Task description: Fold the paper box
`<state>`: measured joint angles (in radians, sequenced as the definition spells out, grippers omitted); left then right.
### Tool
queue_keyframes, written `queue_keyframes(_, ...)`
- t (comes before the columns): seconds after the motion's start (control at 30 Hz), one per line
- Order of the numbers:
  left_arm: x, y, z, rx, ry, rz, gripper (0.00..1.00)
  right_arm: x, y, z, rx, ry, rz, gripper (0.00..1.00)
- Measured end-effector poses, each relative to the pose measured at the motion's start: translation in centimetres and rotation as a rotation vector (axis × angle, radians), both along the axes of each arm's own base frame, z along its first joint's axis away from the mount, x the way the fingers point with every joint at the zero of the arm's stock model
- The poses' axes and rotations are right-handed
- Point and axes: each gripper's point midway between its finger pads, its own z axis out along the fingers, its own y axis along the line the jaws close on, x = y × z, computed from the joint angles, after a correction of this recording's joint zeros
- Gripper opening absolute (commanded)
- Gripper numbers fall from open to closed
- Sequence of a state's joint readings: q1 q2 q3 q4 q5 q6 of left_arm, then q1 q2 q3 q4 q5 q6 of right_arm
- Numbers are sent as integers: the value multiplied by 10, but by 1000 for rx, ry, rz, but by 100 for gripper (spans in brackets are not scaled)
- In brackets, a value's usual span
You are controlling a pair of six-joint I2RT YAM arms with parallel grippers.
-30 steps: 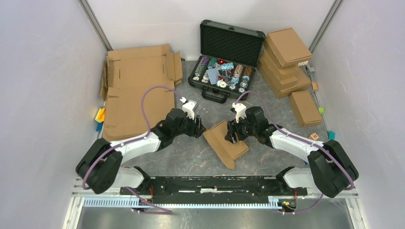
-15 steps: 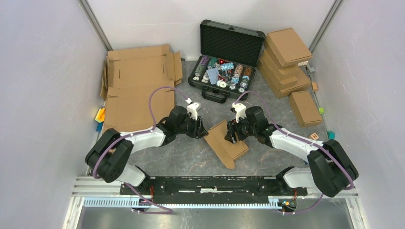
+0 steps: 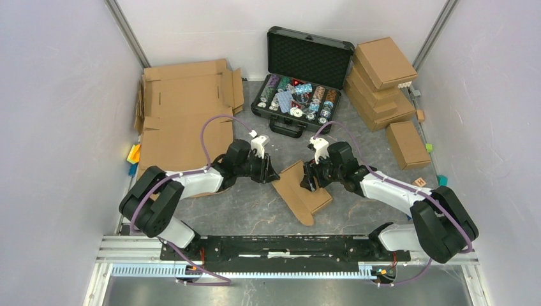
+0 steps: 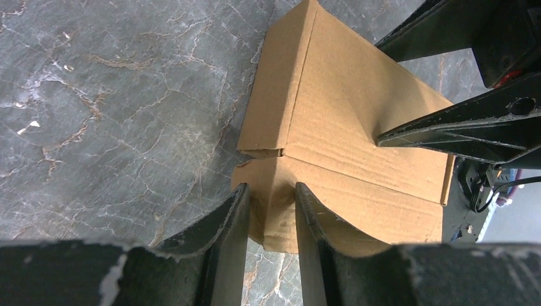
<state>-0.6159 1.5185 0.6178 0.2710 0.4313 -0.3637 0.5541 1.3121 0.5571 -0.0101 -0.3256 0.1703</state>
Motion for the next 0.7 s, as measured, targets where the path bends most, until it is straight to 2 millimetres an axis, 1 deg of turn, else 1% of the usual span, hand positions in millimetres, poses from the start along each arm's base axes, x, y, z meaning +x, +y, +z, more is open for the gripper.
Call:
queue_keyframes(0.33, 5, -5, 0, -29, -5, -2, 37, 0, 1, 0, 1, 7, 4, 69)
queue_keyframes(0.53, 6, -6, -1, -51, -36, -2, 34, 0, 1, 0, 0, 10, 5, 69)
queue_keyframes(0.6, 6, -5, -1, -58, -47, -2, 34, 0, 1, 0, -1, 10, 5, 69)
queue_keyframes(0.7, 4, -4, -2, -63, -55, -1, 37, 0, 1, 0, -1, 12, 5, 69)
